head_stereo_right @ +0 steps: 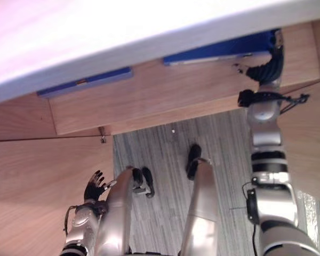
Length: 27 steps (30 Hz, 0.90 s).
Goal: Walk over to the cabinet, pick up the folder, carry it to the office cabinet, place the folder inside the office cabinet, then close the office cabinet door
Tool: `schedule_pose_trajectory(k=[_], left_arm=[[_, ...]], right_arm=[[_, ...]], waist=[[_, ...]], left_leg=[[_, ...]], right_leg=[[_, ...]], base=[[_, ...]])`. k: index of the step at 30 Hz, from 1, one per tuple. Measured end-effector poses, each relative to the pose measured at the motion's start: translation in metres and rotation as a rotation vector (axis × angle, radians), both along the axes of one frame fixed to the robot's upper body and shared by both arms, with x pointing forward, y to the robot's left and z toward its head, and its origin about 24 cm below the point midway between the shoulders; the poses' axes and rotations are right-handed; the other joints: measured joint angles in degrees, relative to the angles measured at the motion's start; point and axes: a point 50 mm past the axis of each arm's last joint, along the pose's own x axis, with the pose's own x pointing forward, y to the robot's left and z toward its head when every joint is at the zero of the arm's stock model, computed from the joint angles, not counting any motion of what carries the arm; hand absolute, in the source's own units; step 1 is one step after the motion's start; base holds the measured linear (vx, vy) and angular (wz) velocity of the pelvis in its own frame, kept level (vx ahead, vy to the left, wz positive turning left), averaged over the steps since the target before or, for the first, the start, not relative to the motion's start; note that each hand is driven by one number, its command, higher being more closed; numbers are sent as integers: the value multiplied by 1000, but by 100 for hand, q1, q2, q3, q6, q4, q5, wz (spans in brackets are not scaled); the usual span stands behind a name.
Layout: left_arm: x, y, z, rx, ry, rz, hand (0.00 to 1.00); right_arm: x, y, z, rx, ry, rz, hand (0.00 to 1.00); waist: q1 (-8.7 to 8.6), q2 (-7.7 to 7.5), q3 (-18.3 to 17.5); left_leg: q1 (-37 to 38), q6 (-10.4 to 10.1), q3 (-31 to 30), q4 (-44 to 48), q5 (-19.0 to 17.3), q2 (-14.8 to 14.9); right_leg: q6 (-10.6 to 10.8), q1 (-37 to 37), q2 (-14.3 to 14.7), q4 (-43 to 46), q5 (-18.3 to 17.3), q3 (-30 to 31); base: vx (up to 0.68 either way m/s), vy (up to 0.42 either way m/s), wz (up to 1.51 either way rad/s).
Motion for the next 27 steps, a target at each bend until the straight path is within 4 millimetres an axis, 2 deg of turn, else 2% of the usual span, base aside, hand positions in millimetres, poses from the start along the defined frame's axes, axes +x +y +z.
schedule_pose_trajectory(k=[4, 13, 15, 19, 24, 27], left_arm=[[2, 0, 3, 8, -15, -20, 0], [3, 0, 4, 19, -17, -25, 0], [3, 0, 5, 20, -20, -23, 0], [3, -1, 4, 24, -13, -20, 0], [-5, -4, -2, 22, 16, -31, 0], [-14, -5, -8, 27, 48, -40, 0]], right_arm=[[1, -10, 17, -13, -20, -29, 0], [7, -14, 46, -76, -21, -69, 0], [9, -11, 55, -76, -32, -66, 0], [11, -3, 61, -89, -34, -52, 0], [22, 8, 45, -60, 26, -26, 0], [32, 21, 29, -52, 99, -4, 0]], waist=[[0, 9, 16], [-22, 11, 86], [-35, 10, 154], [-39, 3, 161], [-44, 0, 170], [-53, 2, 170]], left_leg=[[-87, -45, -120, -275, 195, -88], [0, -248, -307, -1208, 780, -94], [75, -298, -313, -1416, 907, -94], [194, -336, -284, -1782, 1098, -84], [577, -361, -290, -2203, 1265, -65], [954, -372, -292, -2493, 1367, -61]], right_leg=[[-26, 15, -101, -202, 22, -158], [-203, 328, -172, -910, 170, -661], [-252, 415, -169, -1049, 204, -736], [-359, 539, -144, -1328, 314, -833], [-379, 974, -63, -1721, 446, -945], [-364, 1414, -23, -2043, 541, -1058]], base=[[20, 51, 22], [46, 16, 20], [14, 17, 13], [6, 12, 7], [33, 24, 0], [55, 58, 1]])
